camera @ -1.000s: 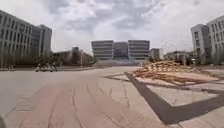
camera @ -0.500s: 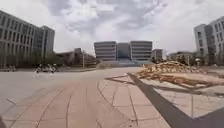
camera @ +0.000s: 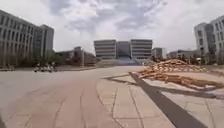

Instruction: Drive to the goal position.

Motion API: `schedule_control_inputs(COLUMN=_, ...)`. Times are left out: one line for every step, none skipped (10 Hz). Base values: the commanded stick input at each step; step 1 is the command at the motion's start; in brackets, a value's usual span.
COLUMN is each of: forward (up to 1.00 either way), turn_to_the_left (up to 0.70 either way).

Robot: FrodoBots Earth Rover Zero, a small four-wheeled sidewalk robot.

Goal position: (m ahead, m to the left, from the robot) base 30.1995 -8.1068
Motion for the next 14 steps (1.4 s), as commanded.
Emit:
schedule_control_inputs(forward=0.7, turn_to_the_left=0.05)
schedule_control_inputs(forward=0.7, turn_to_the_left=0.1)
schedule_control_inputs(forward=0.7, turn_to_the_left=0.16)
schedule_control_inputs(forward=0.7, turn_to_the_left=0.07)
schedule_control_inputs(forward=0.7, turn_to_the_left=0.0)
schedule_control_inputs(forward=0.7, turn_to_the_left=0.0)
schedule_control_inputs(forward=0.7, turn_to_the_left=0.0)
schedule_control_inputs(forward=0.7, turn_to_the_left=0.0)
schedule_control_inputs(forward=0.7, turn_to_the_left=0.0)
schedule_control_inputs(forward=0.7, turn_to_the_left=0.0)
schedule_control_inputs(forward=0.7, turn_to_the_left=0.01)
schedule_control_inputs(forward=0.7, turn_to_the_left=0.03)
schedule_control_inputs(forward=0.7, turn_to_the_left=0.05)
schedule_control_inputs(forward=0.7, turn_to_the_left=0.08)
